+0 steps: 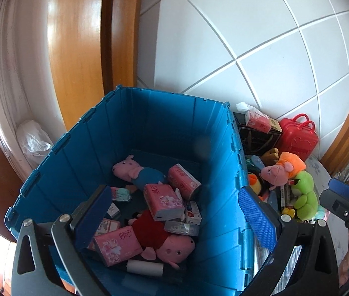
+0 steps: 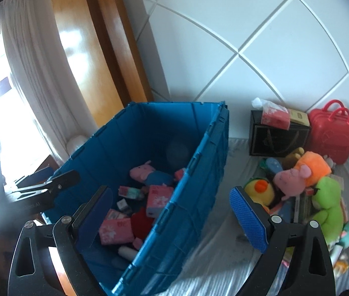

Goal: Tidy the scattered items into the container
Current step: 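Withdraw both tools from the crate back toward the pile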

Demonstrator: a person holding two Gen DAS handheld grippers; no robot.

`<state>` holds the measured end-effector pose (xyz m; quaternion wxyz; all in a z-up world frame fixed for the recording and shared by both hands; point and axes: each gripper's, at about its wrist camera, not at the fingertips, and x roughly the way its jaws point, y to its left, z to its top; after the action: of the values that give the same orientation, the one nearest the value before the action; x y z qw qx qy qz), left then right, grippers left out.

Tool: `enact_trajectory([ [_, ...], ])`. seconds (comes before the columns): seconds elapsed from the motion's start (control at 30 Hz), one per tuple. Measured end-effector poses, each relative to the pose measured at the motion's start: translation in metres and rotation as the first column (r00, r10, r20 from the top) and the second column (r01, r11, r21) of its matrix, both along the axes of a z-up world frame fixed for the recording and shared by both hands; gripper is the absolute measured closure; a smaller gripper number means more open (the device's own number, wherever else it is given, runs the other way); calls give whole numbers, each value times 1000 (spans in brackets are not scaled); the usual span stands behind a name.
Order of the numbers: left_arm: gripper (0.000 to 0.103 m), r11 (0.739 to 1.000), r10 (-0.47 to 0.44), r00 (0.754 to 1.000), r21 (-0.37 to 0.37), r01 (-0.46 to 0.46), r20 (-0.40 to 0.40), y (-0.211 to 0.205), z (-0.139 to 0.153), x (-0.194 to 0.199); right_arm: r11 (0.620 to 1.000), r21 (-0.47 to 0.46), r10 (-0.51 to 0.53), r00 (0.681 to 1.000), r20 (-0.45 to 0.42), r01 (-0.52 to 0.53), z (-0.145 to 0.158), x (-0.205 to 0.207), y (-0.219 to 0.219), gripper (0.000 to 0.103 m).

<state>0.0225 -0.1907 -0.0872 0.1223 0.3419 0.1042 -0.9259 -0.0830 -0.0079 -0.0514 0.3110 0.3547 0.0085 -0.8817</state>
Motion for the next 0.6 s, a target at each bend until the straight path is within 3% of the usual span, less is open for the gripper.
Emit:
enact_trajectory([
  [0.37, 0, 989, -149, 988, -19, 150, 30, 115, 2, -26, 989, 0, -150, 988, 45, 150, -21, 3, 130, 6],
  [0.6, 0, 967, -252, 965, -12, 254, 67, 199, -13, -52, 952, 47, -304, 951, 60, 301, -40, 5, 239, 6],
])
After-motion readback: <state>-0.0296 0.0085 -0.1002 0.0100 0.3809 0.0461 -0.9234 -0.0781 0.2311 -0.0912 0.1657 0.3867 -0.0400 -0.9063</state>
